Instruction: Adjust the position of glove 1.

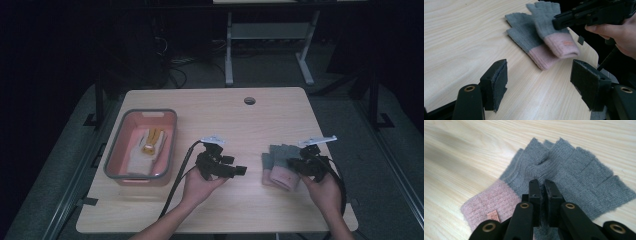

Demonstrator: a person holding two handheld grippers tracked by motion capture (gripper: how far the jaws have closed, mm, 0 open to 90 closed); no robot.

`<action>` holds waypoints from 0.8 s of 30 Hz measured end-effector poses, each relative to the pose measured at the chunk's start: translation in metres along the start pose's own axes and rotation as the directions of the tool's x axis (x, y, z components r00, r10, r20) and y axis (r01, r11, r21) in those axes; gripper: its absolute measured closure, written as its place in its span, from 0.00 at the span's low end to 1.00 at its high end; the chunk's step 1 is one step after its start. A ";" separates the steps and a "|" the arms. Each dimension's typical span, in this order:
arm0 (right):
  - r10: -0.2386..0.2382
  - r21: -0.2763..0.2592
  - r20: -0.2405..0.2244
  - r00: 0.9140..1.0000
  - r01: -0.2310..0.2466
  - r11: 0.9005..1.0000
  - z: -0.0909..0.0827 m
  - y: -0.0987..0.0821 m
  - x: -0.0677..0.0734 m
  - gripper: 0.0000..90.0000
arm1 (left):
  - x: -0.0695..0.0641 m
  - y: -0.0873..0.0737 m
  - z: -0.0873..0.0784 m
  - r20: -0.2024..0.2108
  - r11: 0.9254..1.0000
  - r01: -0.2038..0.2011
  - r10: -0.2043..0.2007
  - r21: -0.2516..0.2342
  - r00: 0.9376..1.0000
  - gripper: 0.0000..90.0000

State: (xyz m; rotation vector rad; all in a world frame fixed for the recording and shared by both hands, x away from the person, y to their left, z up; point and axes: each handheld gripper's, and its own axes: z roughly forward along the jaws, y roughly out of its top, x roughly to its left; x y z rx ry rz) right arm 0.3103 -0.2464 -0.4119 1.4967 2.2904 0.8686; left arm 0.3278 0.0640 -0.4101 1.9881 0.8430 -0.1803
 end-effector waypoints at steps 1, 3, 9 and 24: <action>0.000 0.000 0.000 1.000 0.000 1.000 0.000 0.000 0.000 0.95 | 0.000 0.000 0.001 -0.002 1.000 0.001 -0.001 0.001 1.000 0.33; -0.005 0.006 -0.005 1.000 0.005 1.000 0.006 0.003 0.003 0.94 | 0.000 0.000 0.002 0.000 1.000 -0.004 0.004 0.004 1.000 0.33; 0.001 0.018 -0.042 0.999 0.000 1.000 0.020 0.010 0.007 0.94 | 0.001 -0.001 0.005 -0.001 1.000 0.005 -0.005 0.013 1.000 0.33; 0.037 0.028 -0.090 0.995 -0.035 0.999 0.031 0.011 -0.001 0.77 | -0.003 -0.001 0.031 0.058 0.997 0.070 -0.072 0.040 0.996 0.35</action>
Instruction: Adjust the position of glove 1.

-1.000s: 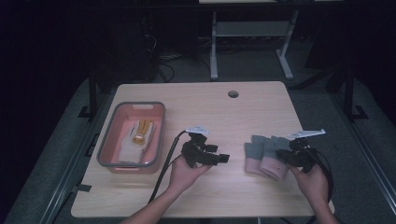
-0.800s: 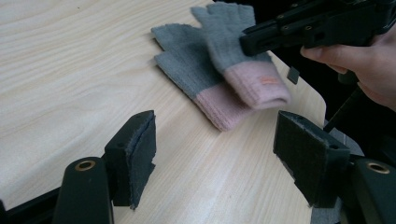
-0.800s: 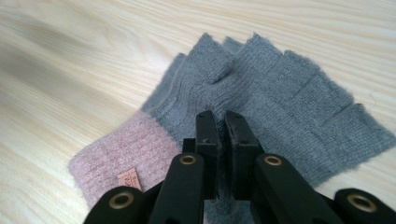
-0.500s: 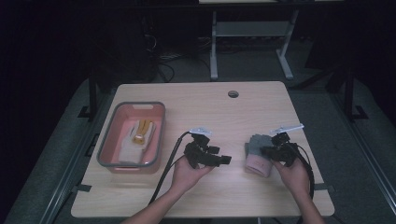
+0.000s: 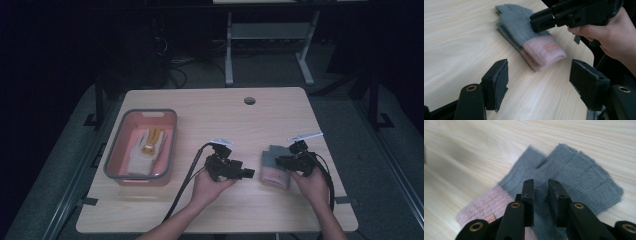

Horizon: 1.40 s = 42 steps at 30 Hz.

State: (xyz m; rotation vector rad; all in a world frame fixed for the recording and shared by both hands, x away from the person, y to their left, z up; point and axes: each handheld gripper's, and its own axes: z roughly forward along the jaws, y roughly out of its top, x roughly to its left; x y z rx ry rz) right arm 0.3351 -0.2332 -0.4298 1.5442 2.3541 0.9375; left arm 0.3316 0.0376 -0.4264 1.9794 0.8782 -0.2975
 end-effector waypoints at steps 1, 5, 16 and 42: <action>0.000 0.000 0.000 1.000 0.000 1.000 0.000 0.000 0.000 0.77 | 0.000 0.000 0.000 0.000 1.000 0.000 0.000 0.000 1.000 0.35; 0.041 -0.020 -0.007 0.999 -0.041 0.999 -0.008 -0.002 -0.006 0.62 | -0.004 0.004 0.011 0.014 1.000 0.016 -0.017 0.005 1.000 0.35; 0.189 -0.020 -0.078 0.979 -0.191 0.981 -0.019 -0.024 -0.026 0.44 | 0.002 0.008 0.046 0.006 0.992 0.123 -0.124 0.033 0.992 0.38; 0.347 0.023 -0.125 0.929 -0.347 0.938 -0.002 -0.045 -0.032 0.51 | 0.006 0.002 0.082 0.006 0.977 0.191 -0.192 0.094 0.981 0.51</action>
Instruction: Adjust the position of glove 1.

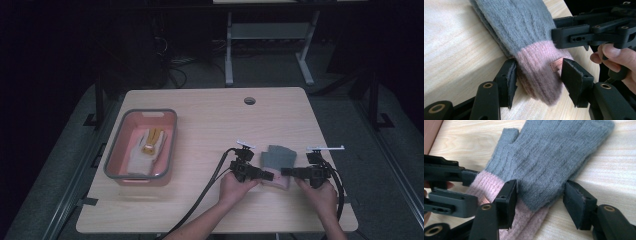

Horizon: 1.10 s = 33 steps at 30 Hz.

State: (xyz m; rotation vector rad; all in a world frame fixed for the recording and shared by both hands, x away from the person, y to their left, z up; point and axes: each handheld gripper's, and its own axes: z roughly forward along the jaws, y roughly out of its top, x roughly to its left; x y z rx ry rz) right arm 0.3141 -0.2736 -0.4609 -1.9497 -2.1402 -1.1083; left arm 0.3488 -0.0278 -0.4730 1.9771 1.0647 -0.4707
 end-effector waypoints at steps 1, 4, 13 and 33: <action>0.000 0.000 0.000 1.000 0.000 1.000 0.000 0.000 0.000 0.51 | 0.000 0.000 0.000 0.000 1.000 0.000 0.000 0.000 1.000 0.51; -0.008 -0.011 -0.001 1.000 0.008 1.000 0.001 -0.001 0.001 0.54 | 0.000 0.000 0.001 -0.006 1.000 -0.003 0.003 0.002 1.000 0.53; 0.018 -0.024 -0.048 0.999 -0.019 1.000 0.003 -0.004 0.001 0.66 | 0.001 0.002 0.002 -0.016 1.000 -0.003 0.003 0.009 1.000 0.58; -0.005 -0.075 -0.108 0.994 -0.003 0.997 -0.005 0.002 0.006 0.82 | 0.006 0.006 -0.005 0.044 0.999 0.028 -0.026 -0.041 0.999 0.70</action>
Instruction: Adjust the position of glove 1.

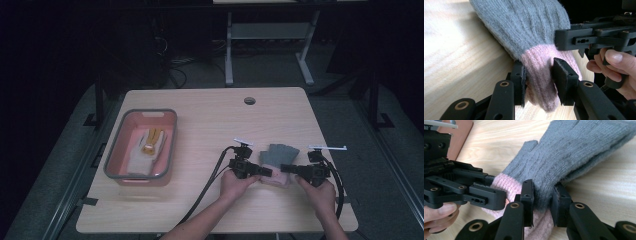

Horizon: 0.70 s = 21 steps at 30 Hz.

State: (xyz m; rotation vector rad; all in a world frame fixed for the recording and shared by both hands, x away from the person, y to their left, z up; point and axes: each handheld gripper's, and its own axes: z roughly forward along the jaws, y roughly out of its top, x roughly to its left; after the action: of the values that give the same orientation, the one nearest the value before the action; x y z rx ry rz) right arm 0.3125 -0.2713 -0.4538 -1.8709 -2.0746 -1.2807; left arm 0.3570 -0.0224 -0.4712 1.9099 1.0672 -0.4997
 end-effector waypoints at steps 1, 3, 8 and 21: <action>-0.002 -0.006 -0.005 1.000 0.002 1.000 -0.001 0.002 0.003 0.82 | -0.001 0.001 -0.004 -0.001 1.000 -0.007 0.007 -0.006 1.000 0.70; -0.007 -0.014 -0.011 1.000 0.007 1.000 -0.002 0.004 0.007 0.82 | -0.002 0.001 -0.009 -0.003 1.000 -0.016 0.016 -0.012 1.000 0.70; -0.025 -0.016 -0.020 0.999 0.025 1.000 0.000 0.007 0.016 0.82 | -0.003 0.001 -0.022 -0.004 0.999 -0.031 0.031 -0.026 1.000 0.70; -0.069 -0.032 -0.086 0.994 0.066 0.997 0.008 0.025 0.051 0.82 | -0.004 0.004 -0.070 -0.028 0.995 -0.069 0.067 -0.077 0.997 0.70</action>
State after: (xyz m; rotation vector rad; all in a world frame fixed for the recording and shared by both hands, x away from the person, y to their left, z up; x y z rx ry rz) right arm 0.3237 -0.2285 -0.4177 -1.7368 -2.1030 -1.3882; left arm 0.3538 0.0330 -0.4287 1.8817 1.0189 -0.3911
